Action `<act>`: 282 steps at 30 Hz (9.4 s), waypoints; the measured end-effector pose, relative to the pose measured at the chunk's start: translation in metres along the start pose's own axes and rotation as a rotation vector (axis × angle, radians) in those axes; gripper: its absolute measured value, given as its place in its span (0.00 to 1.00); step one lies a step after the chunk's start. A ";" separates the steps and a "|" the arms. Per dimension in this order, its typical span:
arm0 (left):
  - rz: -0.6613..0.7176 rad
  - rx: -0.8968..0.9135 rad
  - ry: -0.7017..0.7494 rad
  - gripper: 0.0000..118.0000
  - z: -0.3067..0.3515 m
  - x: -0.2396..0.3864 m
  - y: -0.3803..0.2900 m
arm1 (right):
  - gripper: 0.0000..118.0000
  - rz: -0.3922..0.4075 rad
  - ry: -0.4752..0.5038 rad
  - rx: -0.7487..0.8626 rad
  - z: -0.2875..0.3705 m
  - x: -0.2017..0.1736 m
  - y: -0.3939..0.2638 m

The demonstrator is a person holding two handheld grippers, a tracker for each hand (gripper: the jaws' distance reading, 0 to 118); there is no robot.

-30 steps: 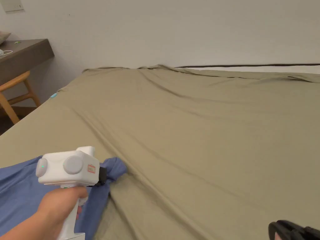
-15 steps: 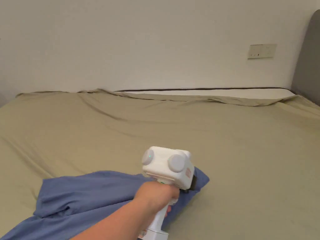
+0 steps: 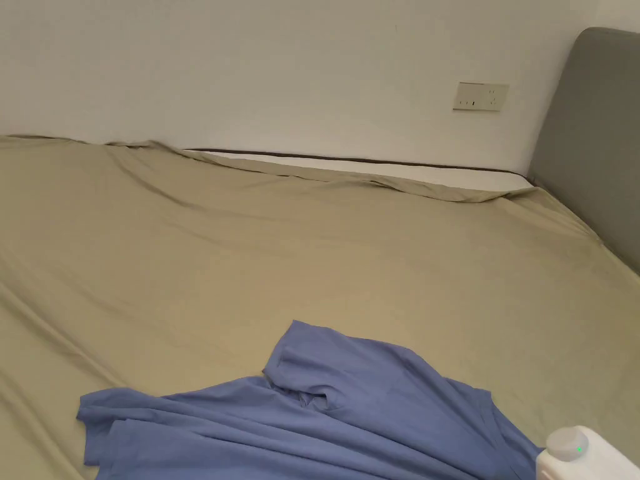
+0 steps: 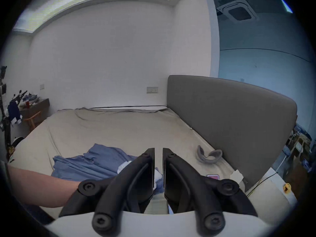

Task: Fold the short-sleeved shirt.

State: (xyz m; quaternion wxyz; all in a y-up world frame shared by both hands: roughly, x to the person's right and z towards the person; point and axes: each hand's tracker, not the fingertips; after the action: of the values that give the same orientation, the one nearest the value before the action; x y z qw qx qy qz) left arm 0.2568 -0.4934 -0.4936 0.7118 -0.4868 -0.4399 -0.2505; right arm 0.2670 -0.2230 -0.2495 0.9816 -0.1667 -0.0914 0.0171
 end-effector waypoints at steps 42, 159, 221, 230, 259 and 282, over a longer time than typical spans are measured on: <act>0.970 0.293 0.581 1.00 0.278 -0.297 -0.430 | 0.10 0.061 0.501 -0.203 -0.079 -0.155 -0.051; 1.071 0.836 0.457 0.06 0.474 -0.490 -0.315 | 0.04 0.066 0.265 -0.419 -0.414 -0.117 0.202; 1.041 0.881 0.412 1.00 0.428 -0.147 -0.544 | 0.91 -0.061 0.321 -0.417 -0.128 -0.039 -0.053; 1.157 0.600 0.437 0.00 0.357 -0.089 -0.540 | 0.03 -0.137 0.434 -0.387 -0.067 -0.127 -0.091; 1.223 0.480 0.277 0.08 0.309 -0.179 -0.524 | 0.58 -0.188 0.360 -0.678 -0.179 -0.030 -0.141; 1.351 0.669 0.160 0.08 0.338 -0.172 -0.553 | 0.11 -0.593 0.342 -0.761 -0.185 0.014 -0.177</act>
State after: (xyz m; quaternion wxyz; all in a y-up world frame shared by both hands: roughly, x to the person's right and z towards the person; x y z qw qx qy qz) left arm -0.3904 -0.4183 -0.3353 0.8500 -0.3891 -0.0455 0.3523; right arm 0.3158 -0.4492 -0.3599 0.8150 -0.4795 0.0272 -0.3241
